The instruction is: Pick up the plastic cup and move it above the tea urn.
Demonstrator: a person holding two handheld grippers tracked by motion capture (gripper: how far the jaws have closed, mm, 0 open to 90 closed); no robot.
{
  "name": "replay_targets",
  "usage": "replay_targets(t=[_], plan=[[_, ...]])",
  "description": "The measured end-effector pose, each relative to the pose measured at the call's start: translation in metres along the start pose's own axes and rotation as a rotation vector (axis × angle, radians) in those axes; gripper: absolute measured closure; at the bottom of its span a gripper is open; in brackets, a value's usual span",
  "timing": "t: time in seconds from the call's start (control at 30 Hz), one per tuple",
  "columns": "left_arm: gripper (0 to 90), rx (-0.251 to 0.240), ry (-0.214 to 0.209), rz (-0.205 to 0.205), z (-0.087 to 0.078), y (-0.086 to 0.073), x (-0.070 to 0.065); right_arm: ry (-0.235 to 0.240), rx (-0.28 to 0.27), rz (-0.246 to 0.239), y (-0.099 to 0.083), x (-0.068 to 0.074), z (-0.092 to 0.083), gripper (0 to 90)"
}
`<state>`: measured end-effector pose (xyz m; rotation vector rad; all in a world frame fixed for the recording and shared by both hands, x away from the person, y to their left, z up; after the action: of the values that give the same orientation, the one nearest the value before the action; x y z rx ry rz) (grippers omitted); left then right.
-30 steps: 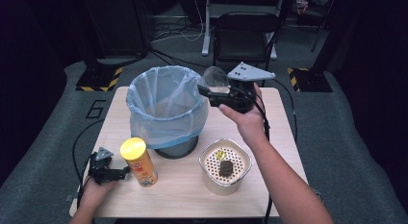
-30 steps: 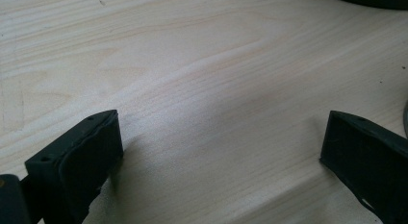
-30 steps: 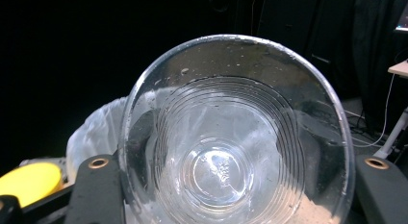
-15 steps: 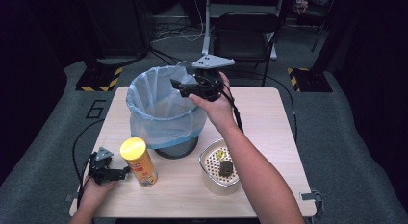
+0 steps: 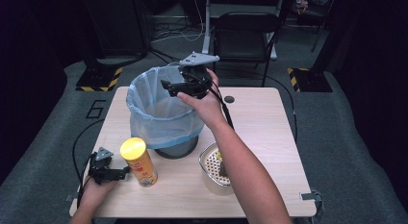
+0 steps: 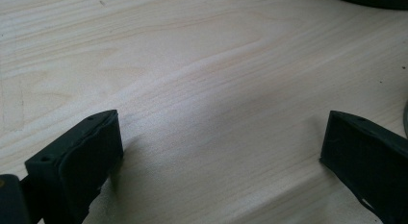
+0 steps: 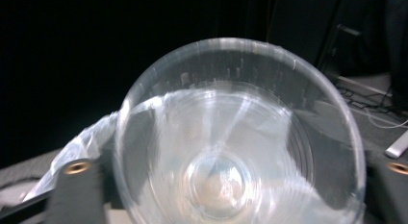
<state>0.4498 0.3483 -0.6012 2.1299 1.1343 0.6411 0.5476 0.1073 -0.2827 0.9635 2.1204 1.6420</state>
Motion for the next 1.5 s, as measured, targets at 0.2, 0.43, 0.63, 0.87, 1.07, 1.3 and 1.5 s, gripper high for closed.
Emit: replay_targets(t=[0.2,0.43,0.63,0.87,1.07,1.3,1.5], plan=[[0.6,0.001,0.003,0.003,0.0,0.0,0.0,0.009,0.068,-0.014,-0.012,-0.001,-0.001,15.4],[0.7,0.0,0.0,0.003,0.0,0.0,0.0,0.004,0.059,0.001,-0.016,-0.011,-0.008,15.8],[11.5,0.001,-0.01,-0.017,-0.006,0.001,0.002,0.011,0.063,0.001,-0.016,-0.01,-0.017,15.8],[12.4,0.003,-0.015,-0.053,-0.011,0.002,0.003,0.022,0.064,-0.033,-0.02,-0.003,-0.036,19.3],[12.6,-0.016,-0.024,-0.034,-0.018,0.009,0.001,0.026,0.053,-0.031,-0.025,-0.006,-0.053,26.0],[13.4,-0.063,-0.074,-0.071,-0.025,0.022,-0.006,-0.003,0.05,-0.043,-0.036,-0.021,-0.069,28.8],[14.2,-0.094,-0.079,-0.056,-0.041,0.043,-0.009,-0.047,0.065,-0.058,-0.048,-0.028,-0.092,29.0]])
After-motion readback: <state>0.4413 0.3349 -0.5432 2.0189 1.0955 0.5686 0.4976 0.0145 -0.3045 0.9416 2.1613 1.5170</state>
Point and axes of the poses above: each handheld gripper's, and its own axes: z roughly forward along the jaws, y roughly out of its top, x roughly to its left, the point moved 10 cm from there along z, roughly forward along the jaws, and after that the axes turned 11 degrees about z, right-handed, at the moved point
